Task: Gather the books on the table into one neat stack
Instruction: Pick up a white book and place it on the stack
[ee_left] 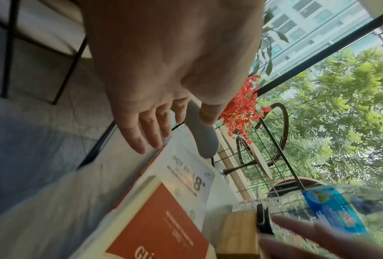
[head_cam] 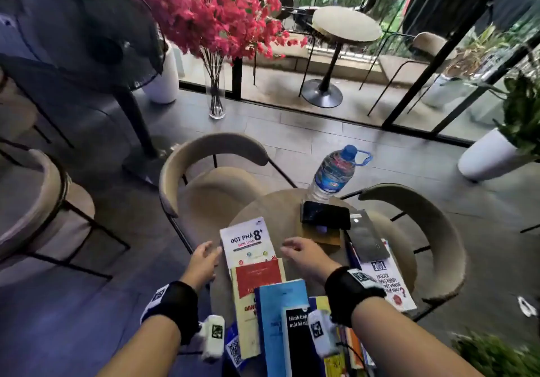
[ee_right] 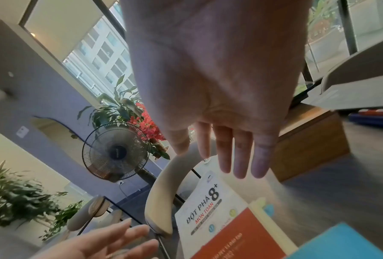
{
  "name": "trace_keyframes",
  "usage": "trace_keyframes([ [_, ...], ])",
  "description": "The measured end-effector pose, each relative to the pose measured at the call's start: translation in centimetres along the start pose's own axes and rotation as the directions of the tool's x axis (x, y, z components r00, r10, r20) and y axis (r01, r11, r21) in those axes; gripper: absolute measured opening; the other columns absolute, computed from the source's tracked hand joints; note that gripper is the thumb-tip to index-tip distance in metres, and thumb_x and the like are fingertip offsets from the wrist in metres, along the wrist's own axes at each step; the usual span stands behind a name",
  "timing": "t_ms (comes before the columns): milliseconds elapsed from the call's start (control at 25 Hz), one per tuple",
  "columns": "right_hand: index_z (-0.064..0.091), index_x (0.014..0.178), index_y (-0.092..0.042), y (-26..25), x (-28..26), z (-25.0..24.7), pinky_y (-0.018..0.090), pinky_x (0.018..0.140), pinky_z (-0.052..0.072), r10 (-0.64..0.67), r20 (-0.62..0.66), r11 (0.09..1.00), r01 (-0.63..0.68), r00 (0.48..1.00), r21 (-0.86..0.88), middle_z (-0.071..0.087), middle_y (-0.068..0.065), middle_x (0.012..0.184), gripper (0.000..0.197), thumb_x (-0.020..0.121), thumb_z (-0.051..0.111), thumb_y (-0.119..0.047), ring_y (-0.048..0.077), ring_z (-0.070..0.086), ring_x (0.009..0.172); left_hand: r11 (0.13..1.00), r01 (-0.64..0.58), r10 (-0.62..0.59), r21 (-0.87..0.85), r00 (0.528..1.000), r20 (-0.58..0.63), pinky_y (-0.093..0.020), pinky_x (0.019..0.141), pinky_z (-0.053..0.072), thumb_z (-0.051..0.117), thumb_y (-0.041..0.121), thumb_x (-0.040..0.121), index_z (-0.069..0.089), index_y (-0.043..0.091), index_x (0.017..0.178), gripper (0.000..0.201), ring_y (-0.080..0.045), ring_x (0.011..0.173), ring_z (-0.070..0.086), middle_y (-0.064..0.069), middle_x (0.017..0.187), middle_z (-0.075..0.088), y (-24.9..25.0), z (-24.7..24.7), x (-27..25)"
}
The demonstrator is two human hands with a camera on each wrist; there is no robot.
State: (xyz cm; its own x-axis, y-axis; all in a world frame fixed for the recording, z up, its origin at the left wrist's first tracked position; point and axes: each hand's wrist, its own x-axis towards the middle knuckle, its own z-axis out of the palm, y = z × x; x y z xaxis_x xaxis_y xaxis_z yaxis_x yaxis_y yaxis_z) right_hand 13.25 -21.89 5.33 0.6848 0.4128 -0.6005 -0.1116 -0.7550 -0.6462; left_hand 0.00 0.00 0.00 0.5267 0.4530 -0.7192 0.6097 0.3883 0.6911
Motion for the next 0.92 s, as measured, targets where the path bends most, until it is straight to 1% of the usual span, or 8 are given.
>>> trace_keyframes([
  [120,0.05,0.147,-0.003,-1.2,2.7,0.9,0.039,0.113,0.047,0.077,-0.017,0.996,-0.076,0.997,0.056,0.059,0.014,0.145,0.061,0.097,0.068,-0.032,0.026,0.06,0.13,0.998,0.054,-0.054,-0.029,0.998,0.028,-0.035,0.084,0.044,0.053,0.023,0.105,0.04,0.016,0.149,0.047,-0.023,0.109,0.055,-0.009,0.135,0.056,1.2,2.2,-0.3],
  [240,0.038,0.154,0.0,-1.4,4.9,2.1,0.033,0.117,0.039,0.142,-0.007,0.99,-0.142,0.99,-0.019,0.047,0.016,0.156,0.07,0.099,0.064,-0.033,0.029,0.049,0.142,0.993,0.102,-0.101,-0.057,0.995,0.007,-0.026,0.064,0.041,0.048,0.016,0.106,0.048,0.012,0.141,0.035,-0.014,0.08,0.057,-0.01,0.123,0.062,0.9,3.6,0.9],
  [360,0.038,0.154,0.002,-0.8,6.7,3.4,0.034,0.117,0.036,0.165,-0.006,0.982,-0.165,0.986,-0.096,0.044,0.018,0.158,0.066,0.101,0.06,-0.032,0.032,0.043,0.146,0.992,0.123,-0.123,-0.041,0.992,0.0,-0.026,0.058,0.043,0.049,0.014,0.105,0.058,0.011,0.116,0.014,-0.01,0.072,0.061,-0.016,0.123,0.069,-0.3,4.0,3.1],
  [560,0.068,0.126,-0.001,0.1,9.2,5.2,0.036,0.097,0.052,0.209,0.024,0.978,-0.209,0.978,-0.007,0.072,0.011,0.124,0.04,0.099,0.062,-0.03,0.032,0.068,0.113,0.99,0.137,-0.138,-0.034,0.99,-0.023,-0.026,0.06,0.049,0.053,0.015,0.102,0.067,0.007,0.109,0.017,-0.023,0.084,0.068,-0.016,0.118,0.074,-1.9,4.1,5.5],
  [720,0.075,0.104,-0.002,0.6,9.8,5.5,0.032,0.075,0.055,0.256,0.032,0.958,-0.258,0.966,0.122,0.078,0.01,0.1,0.028,0.096,0.067,-0.028,0.027,0.073,0.089,0.978,0.186,-0.187,-0.089,0.982,-0.003,-0.015,0.036,0.048,0.052,0.009,0.103,0.063,0.007,0.121,0.02,-0.021,0.081,0.067,-0.01,0.111,0.07,-1.1,4.5,5.5],
  [800,0.073,0.103,0.0,0.5,9.8,5.1,0.036,0.078,0.059,0.27,0.043,0.945,-0.273,0.962,0.179,0.077,0.012,0.098,0.028,0.094,0.072,-0.027,0.028,0.074,0.088,0.98,0.178,-0.18,-0.093,0.984,-0.013,-0.02,0.043,0.054,0.051,0.006,0.102,0.062,0.005,0.124,0.024,-0.026,0.089,0.07,-0.01,0.117,0.071,-1.1,4.6,5.8],
  [840,0.072,0.102,0.0,0.5,9.8,4.8,0.044,0.086,0.062,0.28,0.049,0.934,-0.284,0.959,0.217,0.078,0.015,0.101,0.03,0.09,0.075,-0.027,0.031,0.076,0.093,0.981,0.169,-0.171,-0.097,0.985,-0.015,-0.024,0.047,0.057,0.051,0.004,0.102,0.061,0.004,0.124,0.024,-0.028,0.089,0.071,-0.012,0.118,0.071,-1.0,4.7,5.8],
  [920,0.071,0.098,-0.004,0.5,10.0,4.2,0.052,0.094,0.06,0.286,0.063,0.914,-0.291,0.956,0.282,0.078,0.017,0.103,0.028,0.085,0.08,-0.028,0.033,0.076,0.097,0.982,0.124,-0.131,-0.144,0.991,-0.036,-0.036,0.065,0.064,0.051,0.004,0.102,0.057,0.004,0.123,0.022,-0.032,0.095,0.073,-0.015,0.12,0.071,-0.9,5.0,5.9],
])
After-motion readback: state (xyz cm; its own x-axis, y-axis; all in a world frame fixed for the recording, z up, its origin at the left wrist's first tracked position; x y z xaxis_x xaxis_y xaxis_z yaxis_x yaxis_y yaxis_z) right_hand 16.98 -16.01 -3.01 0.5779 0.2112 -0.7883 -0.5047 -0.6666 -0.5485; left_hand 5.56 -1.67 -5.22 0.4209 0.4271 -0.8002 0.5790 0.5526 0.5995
